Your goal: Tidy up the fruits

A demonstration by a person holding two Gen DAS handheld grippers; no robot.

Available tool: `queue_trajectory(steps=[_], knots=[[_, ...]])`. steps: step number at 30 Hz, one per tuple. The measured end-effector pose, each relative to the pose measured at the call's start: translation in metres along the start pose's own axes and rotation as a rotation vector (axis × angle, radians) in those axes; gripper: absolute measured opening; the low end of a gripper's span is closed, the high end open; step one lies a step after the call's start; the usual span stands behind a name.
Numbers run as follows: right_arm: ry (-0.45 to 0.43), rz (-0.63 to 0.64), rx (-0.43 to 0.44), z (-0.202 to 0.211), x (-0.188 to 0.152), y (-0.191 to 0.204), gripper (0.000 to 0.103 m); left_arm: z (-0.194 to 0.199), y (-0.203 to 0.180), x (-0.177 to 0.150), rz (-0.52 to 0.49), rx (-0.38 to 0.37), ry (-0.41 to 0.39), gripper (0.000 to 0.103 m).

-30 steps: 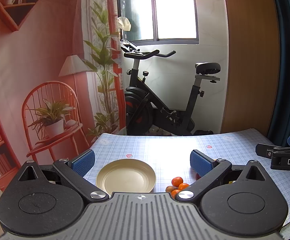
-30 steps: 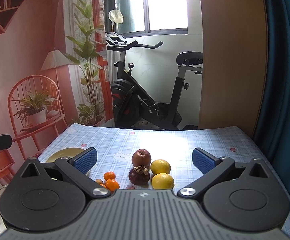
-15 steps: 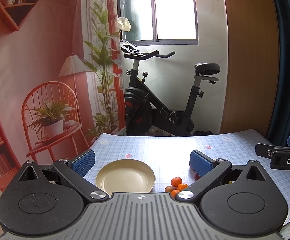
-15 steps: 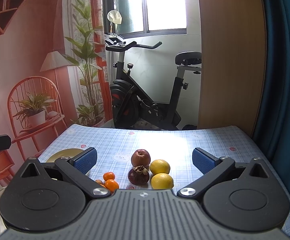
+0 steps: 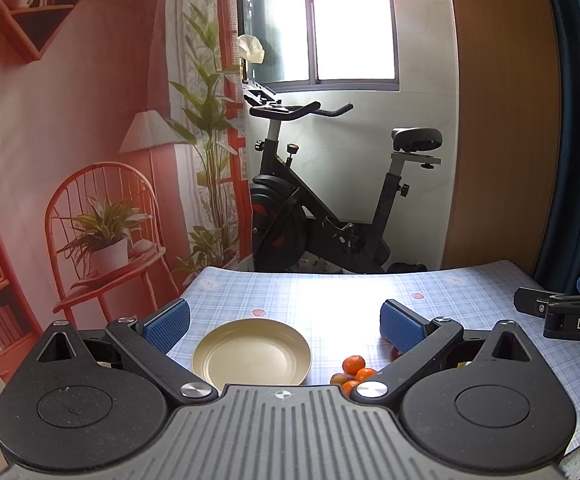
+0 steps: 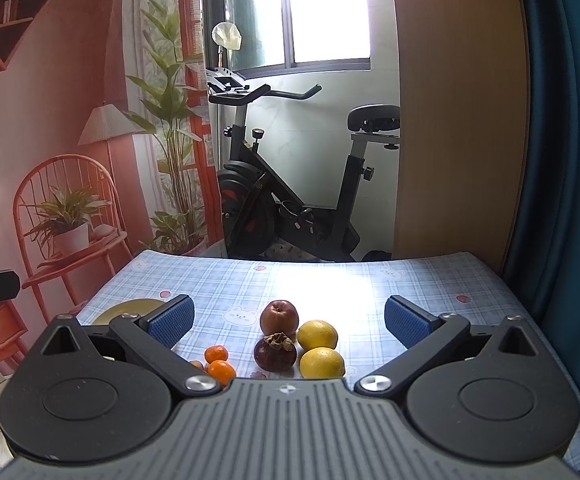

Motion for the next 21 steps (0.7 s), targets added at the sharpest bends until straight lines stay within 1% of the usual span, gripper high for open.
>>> queue_trajectory(steps=[9,12,15,18,21], knots=[[-0.015,-0.020,-0.010,-0.003,-0.003,-0.006,0.103,-0.006,0.000,-0.002,0.016,0.019,0.014,0.102],[-0.043,-0.038,-0.005,-0.011,0.001,-0.015,0.103,-0.012,-0.002,-0.002,0.010,0.030,-0.013,0.102],[-0.077,-0.037,-0.016,-0.026,0.005,-0.027,0.103,-0.027,-0.001,-0.003,0.009,0.049,-0.029,0.101],[-0.098,-0.020,0.003,-0.045,0.004,-0.038,0.103,-0.046,0.002,-0.006,0.042,0.044,-0.028,0.100],[-0.107,-0.006,0.011,-0.065,-0.003,-0.050,0.103,-0.072,0.002,-0.015,0.062,0.035,0.007,0.098]])
Point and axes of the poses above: each gripper's, at about its wrist camera, not at the fingertips, and z roughly against the way its jaws point, y to its left, x to its top, the point moved 2 cm from there along -z, roughly the way its jaws point, and after that the axes turned 15 degrees about -y, right-handed, at the moved point
